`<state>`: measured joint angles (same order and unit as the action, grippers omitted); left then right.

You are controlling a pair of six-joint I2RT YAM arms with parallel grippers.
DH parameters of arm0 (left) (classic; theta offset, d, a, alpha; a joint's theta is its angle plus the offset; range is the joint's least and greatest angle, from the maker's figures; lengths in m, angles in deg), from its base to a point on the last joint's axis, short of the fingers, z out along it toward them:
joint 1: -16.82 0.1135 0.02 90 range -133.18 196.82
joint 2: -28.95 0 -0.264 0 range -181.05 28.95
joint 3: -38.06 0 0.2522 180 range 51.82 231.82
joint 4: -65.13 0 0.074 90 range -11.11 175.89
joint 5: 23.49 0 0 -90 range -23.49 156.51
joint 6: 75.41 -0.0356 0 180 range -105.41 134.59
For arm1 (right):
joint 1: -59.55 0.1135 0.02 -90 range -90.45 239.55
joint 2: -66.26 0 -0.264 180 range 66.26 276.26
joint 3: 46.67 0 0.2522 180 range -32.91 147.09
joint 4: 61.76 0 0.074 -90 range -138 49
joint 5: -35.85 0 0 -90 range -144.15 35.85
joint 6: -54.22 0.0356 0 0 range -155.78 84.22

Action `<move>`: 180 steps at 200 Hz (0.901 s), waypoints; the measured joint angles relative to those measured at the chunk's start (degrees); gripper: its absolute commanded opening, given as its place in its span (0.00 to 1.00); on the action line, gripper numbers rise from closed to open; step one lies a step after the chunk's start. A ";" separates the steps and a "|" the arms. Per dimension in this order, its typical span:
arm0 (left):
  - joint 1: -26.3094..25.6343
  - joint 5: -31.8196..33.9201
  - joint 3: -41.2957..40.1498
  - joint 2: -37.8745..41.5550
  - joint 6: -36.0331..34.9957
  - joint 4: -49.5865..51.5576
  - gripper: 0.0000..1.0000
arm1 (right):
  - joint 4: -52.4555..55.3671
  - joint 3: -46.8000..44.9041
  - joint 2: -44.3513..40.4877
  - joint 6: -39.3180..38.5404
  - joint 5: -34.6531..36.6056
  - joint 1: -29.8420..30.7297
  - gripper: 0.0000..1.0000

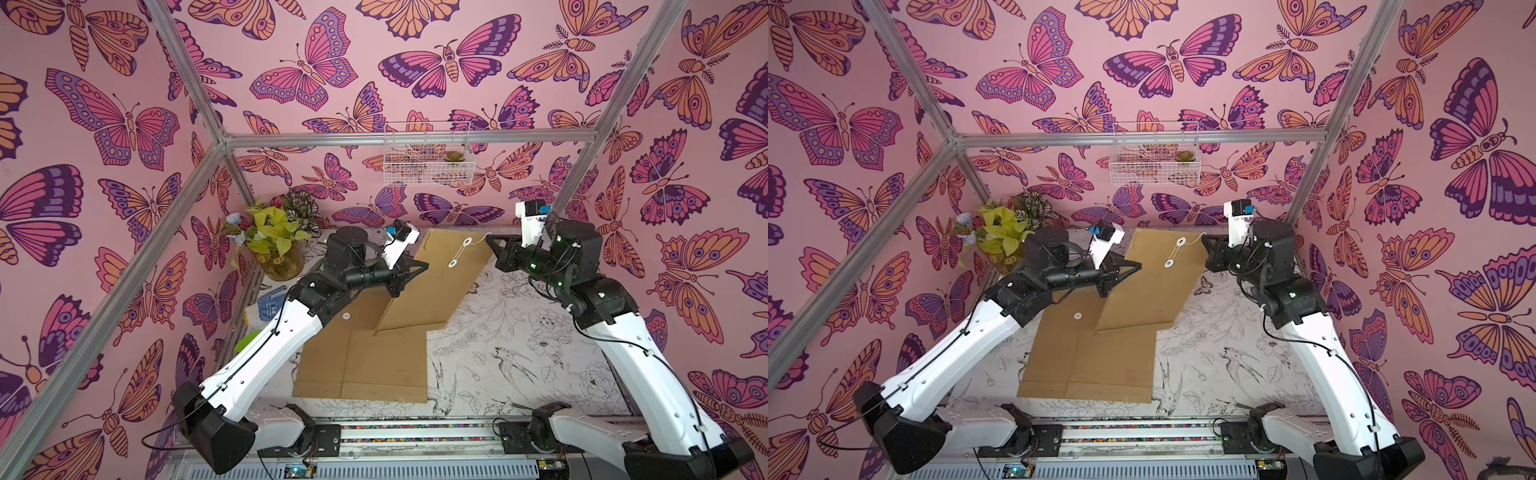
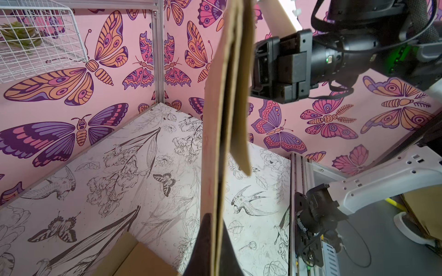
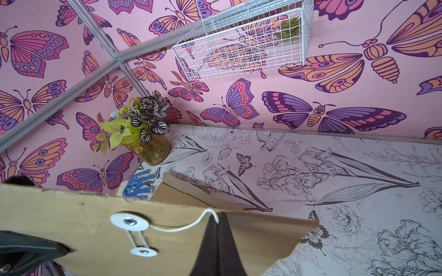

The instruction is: Open the file bag

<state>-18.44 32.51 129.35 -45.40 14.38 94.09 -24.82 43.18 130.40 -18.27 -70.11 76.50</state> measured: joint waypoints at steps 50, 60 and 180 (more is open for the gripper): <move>0.00 0.17 3.58 -0.02 -3.74 9.07 0.00 | 0.37 0.04 0.00 -1.73 -0.57 0.00 0.00; 0.00 0.20 4.48 -0.11 -4.22 10.60 0.00 | 0.70 0.24 0.00 -2.23 -0.57 0.00 0.00; -1.14 2.99 11.74 -4.46 -8.52 21.11 0.00 | 0.50 6.19 1.95 -4.20 -6.62 0.00 0.00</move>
<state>-19.58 35.51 141.09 -49.85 5.86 115.21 -24.32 49.37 132.34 -22.46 -76.74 76.50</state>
